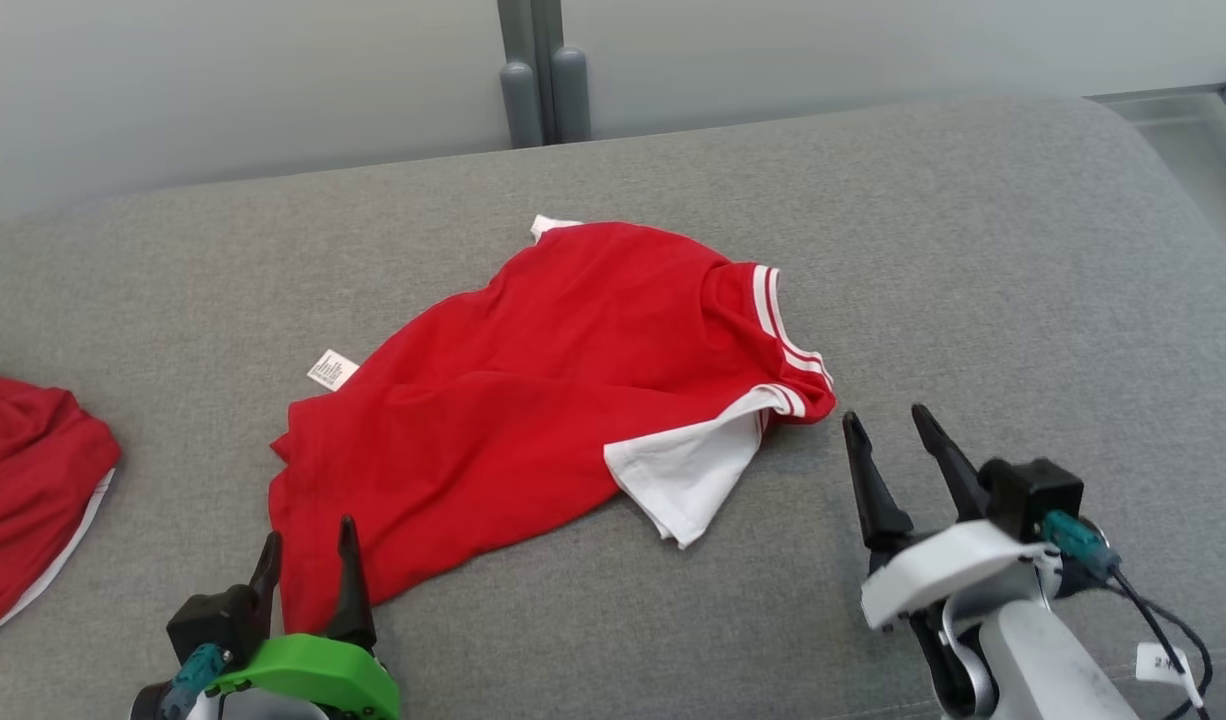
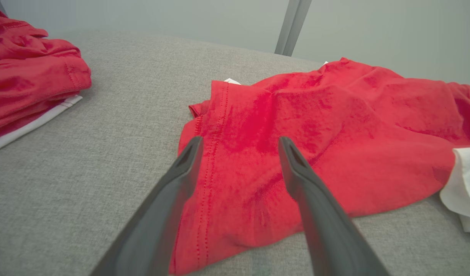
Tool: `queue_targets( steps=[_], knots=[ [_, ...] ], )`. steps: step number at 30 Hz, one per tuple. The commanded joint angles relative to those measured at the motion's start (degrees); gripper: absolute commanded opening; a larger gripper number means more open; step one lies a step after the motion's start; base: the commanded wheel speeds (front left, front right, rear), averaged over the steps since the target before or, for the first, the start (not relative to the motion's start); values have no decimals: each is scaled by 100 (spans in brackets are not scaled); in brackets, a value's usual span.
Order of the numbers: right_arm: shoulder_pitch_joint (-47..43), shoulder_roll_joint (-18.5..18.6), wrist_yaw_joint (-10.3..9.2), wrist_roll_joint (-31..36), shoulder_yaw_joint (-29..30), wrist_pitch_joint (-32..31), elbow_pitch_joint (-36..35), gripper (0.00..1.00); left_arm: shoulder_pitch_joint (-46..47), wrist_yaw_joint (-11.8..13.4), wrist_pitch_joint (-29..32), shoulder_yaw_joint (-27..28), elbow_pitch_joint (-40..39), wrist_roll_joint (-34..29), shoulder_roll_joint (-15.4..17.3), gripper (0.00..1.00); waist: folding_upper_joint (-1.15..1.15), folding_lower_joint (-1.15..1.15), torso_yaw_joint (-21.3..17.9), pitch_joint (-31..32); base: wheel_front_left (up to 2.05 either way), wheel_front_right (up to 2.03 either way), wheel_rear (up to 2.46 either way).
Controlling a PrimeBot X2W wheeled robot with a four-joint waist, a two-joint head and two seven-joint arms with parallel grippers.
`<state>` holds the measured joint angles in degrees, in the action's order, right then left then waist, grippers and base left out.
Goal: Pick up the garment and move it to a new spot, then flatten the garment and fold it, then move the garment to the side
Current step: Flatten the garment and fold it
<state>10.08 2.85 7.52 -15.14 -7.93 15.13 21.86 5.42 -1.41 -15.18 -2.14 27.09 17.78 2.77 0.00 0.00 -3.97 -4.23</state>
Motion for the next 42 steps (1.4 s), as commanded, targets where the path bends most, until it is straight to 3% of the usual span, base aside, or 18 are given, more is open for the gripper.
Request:
queue_targets(
  steps=[1, 9, 16, 24, 32, 42],
  knots=[
    [315, 18, -6, -20, -50, 2, 30, 100, -14, 33, 5, -90, -57, 41, 22, 100, 0, 0, 208, -124, 0, 0, 0],
    [1620, 335, -6, 26, -400, 2, 521, 100, 183, 91, 4, -361, -177, 106, 23, 100, 0, 0, 779, -419, 0, 0, 0],
    [3038, 845, -6, -13, -1084, -241, 1470, 100, 477, 125, 5, -767, -360, 221, 19, 100, 0, 0, 1459, -883, 0, 0, 0],
    [4387, 1471, -7, -518, -2605, -1351, 2123, 100, 802, 269, 5, -1471, -657, 570, 17, 100, 0, 0, 2331, -1464, 0, 0, 0],
    [5001, 2151, -8, -1677, -4596, -2232, 2058, 100, 780, 457, 5, -1958, -883, 844, 15, 100, 0, 0, 2971, -1702, 0, 0, 0],
    [5349, 2464, -8, -2200, -5393, -2202, 2443, 100, 845, 498, 5, -2132, -1027, 961, 16, 100, 0, 0, 3396, -1961, 0, 0, 0]
  ],
)
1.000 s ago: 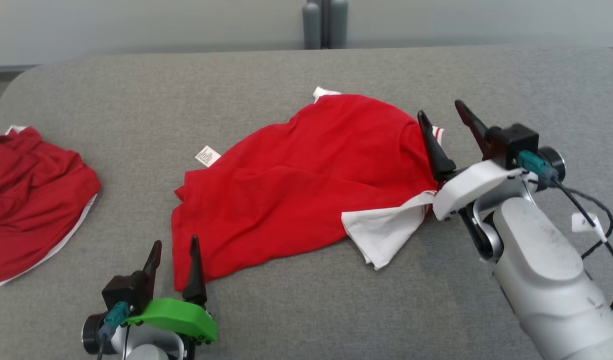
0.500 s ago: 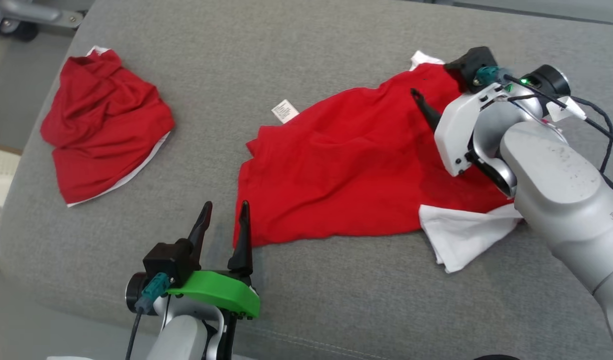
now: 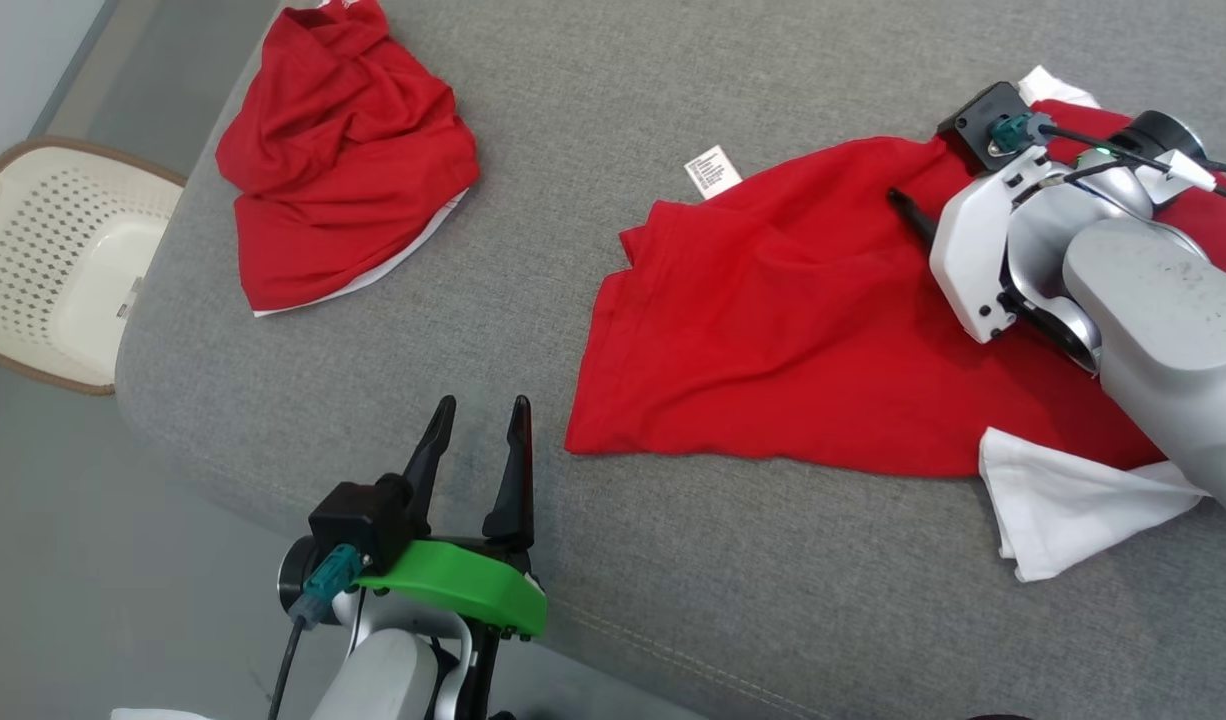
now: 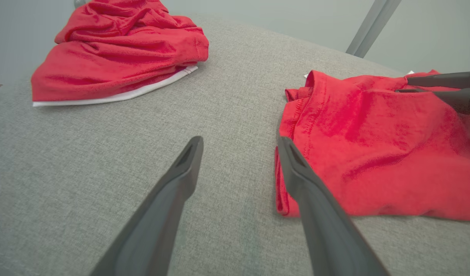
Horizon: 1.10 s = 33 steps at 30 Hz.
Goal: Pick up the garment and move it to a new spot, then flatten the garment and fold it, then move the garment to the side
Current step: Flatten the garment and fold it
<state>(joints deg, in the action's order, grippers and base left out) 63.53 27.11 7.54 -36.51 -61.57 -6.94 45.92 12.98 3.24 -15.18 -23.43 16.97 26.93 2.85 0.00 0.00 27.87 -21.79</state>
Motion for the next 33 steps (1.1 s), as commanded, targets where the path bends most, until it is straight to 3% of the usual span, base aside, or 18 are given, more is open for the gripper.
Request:
queue_targets(
  steps=[1, 5, 6, 7, 8, 15, 22, 27, 28, 29, 30, 33],
  knots=[
    [35, 46, -10, -82, -91, -51, 103, 100, 92, 38, 5, -20, -39, 38, 9, 100, 0, 0, 244, -229, 0, 0, 0],
    [7, 59, -9, -292, -322, -333, 377, 100, 36, 73, 5, -71, -86, 77, 8, 100, 0, 0, 328, -294, 0, 0, 0],
    [1, 68, -9, -345, -367, -398, 435, 75, 20, 76, 5, -80, -92, 88, 9, 100, 0, 0, 343, -308, 0, 0, 0],
    [25, 84, -10, -377, -405, -436, 474, 9, 13, 78, 5, -88, -97, 95, 8, 100, 0, 0, 354, -324, 0, 0, 0],
    [64, 110, -10, -377, -412, -383, 523, 0, 11, 79, 5, -89, -102, 102, 9, 100, 0, 0, 363, -339, 0, 0, 0],
    [636, 264, -17, -95, -172, 284, 997, 0, -1, 79, 5, -123, -135, 115, 9, 100, 0, 0, 406, -390, 0, 0, 0],
    [1641, 268, -10, 665, 575, 1450, 2247, 0, 51, 82, 5, -255, -198, 190, 10, 100, 0, 0, 532, -493, 0, 0, 0],
    [1968, 281, -11, 1010, 1084, 1778, 2754, 0, 16, 89, 5, -322, -143, 213, 10, 100, 0, 0, 541, -497, 0, 0, 0],
    [1932, 315, -11, 1070, 1190, 1755, 2781, 37, 25, 98, 5, -325, -128, 214, 11, 100, 0, 0, 525, -484, 0, 0, 0],
    [1851, 328, -10, 1111, 1305, 1721, 2795, 94, 39, 96, 5, -327, -111, 220, 10, 100, 0, 0, 494, -463, 0, 0, 0],
    [1732, 305, -10, 1133, 1429, 1678, 2803, 100, 66, 96, 5, -326, -90, 209, 10, 100, 0, 0, 448, -446, 0, 0, 0],
    [1494, 223, -10, 1251, 1763, 1809, 2804, 100, 146, 80, 5, -283, -49, 196, 10, 100, 0, 0, 243, -346, 0, 0, 0]
  ],
)
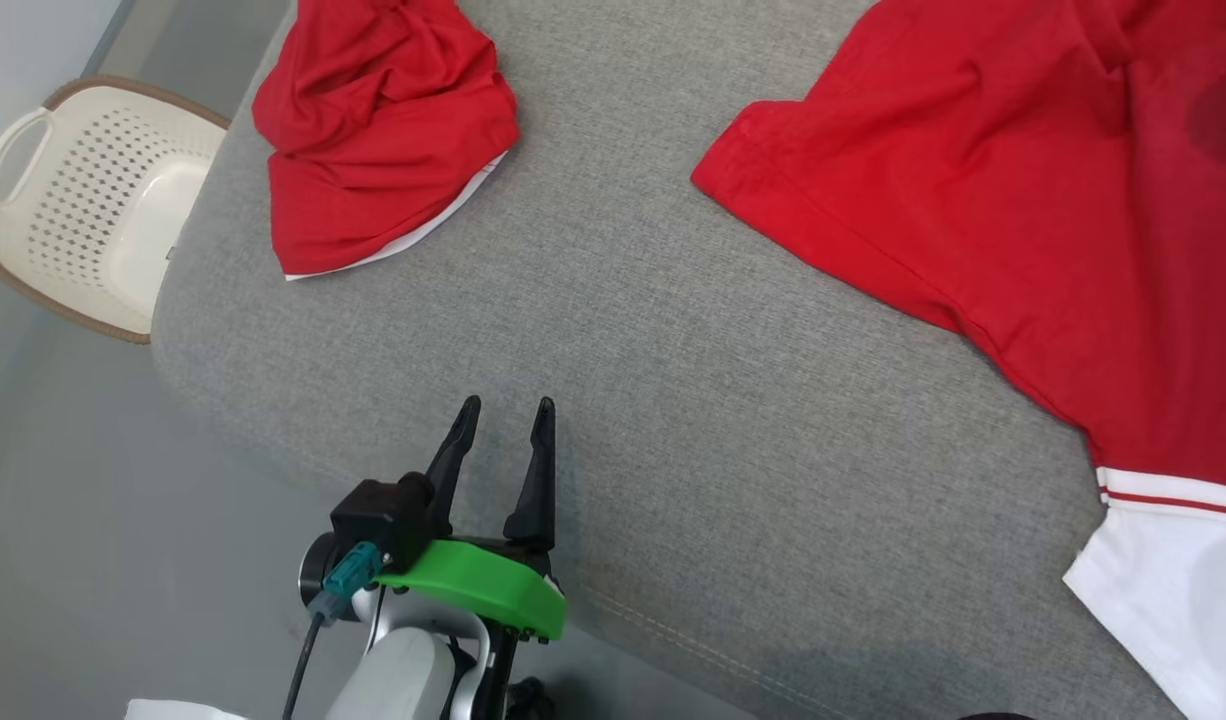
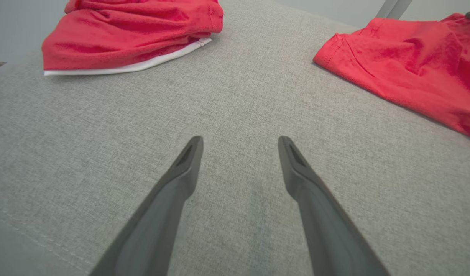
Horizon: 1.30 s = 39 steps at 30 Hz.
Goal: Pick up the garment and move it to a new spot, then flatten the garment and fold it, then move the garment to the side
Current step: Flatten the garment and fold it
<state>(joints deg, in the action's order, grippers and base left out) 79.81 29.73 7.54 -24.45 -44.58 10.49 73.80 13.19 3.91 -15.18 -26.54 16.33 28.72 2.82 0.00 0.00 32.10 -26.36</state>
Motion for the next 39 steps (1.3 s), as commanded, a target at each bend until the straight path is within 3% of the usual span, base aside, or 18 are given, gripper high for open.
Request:
queue_targets(
  steps=[1, 7, 14, 19, 29, 39],
  knots=[
    [-197, -109, -10, 62, 187, 151, 11, 100, 133, 2, 5, 56, 37, -19, 16, 100, 0, 0, -275, 161, 0, 0, 0],
    [-808, -594, -10, 139, 814, 469, -57, 100, 196, -82, 5, 286, 281, -226, 17, 100, 0, 0, -978, 579, 0, 0, 0],
    [-2341, -795, -10, 322, 2119, 469, -1668, 100, 106, -173, 5, 733, 579, -473, 21, 100, 0, 0, -1887, 1149, 0, 0, 0],
    [-3814, -1138, -10, 651, 3096, 471, -2711, 100, -101, -256, 5, 1100, 776, -642, 22, 100, 0, 0, -2415, 1558, 0, 0, 0],
    [-5890, -1891, -10, 1256, 4269, 472, -4286, 100, -455, -378, 5, 1577, 955, -856, 20, 100, 0, 0, -2931, 2005, 0, 0, 0],
    [-7201, -2451, -10, 1468, 4517, 472, -4930, 100, -896, -452, 5, 1939, 872, -1043, 19, 100, 0, 0, -3193, 2309, 0, 0, 0]
  ],
)
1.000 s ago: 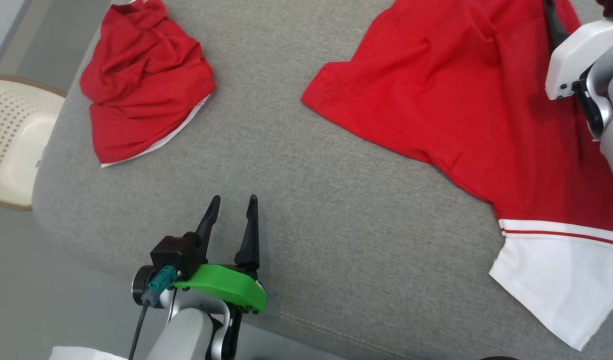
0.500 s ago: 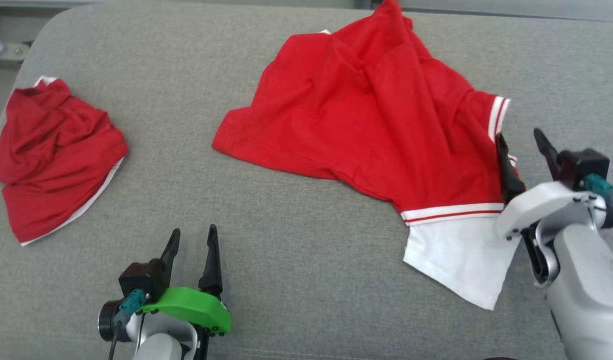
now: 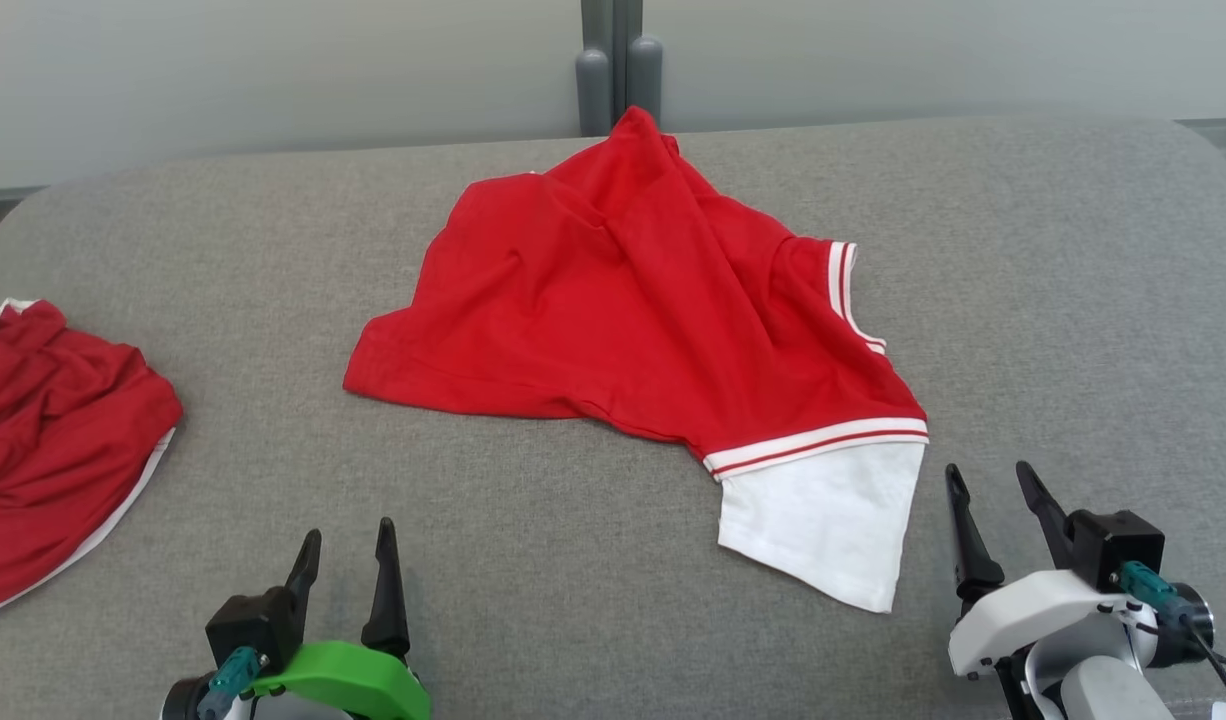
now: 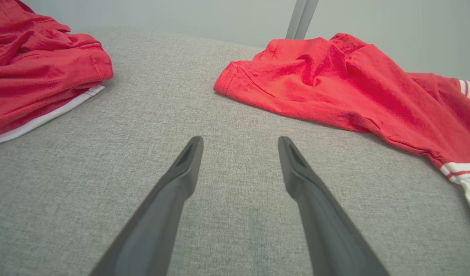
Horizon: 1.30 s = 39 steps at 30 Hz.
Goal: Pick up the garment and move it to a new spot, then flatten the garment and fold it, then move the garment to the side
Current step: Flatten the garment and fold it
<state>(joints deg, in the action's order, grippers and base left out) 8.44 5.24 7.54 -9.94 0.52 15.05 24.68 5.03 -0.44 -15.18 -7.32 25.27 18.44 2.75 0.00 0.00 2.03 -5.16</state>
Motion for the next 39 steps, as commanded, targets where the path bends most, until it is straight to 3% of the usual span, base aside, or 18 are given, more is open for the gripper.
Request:
queue_targets(
  steps=[1, 23, 39],
  knots=[
    [-132, -23, -9, 42, 4, 16, -57, 100, -127, -30, 5, 35, -38, -46, 26, 100, 0, 0, -201, 213, 0, 0, 0],
    [-925, -227, -10, 197, -166, 16, -377, 100, -909, 2, 5, 414, -689, -562, 26, 100, 0, 0, -364, 785, 0, 0, 0],
    [-754, -225, -10, 36, -639, 16, 16, 100, -798, 2, 5, 281, -686, -508, 26, 100, 0, 0, -238, 561, 0, 0, 0]
  ],
)
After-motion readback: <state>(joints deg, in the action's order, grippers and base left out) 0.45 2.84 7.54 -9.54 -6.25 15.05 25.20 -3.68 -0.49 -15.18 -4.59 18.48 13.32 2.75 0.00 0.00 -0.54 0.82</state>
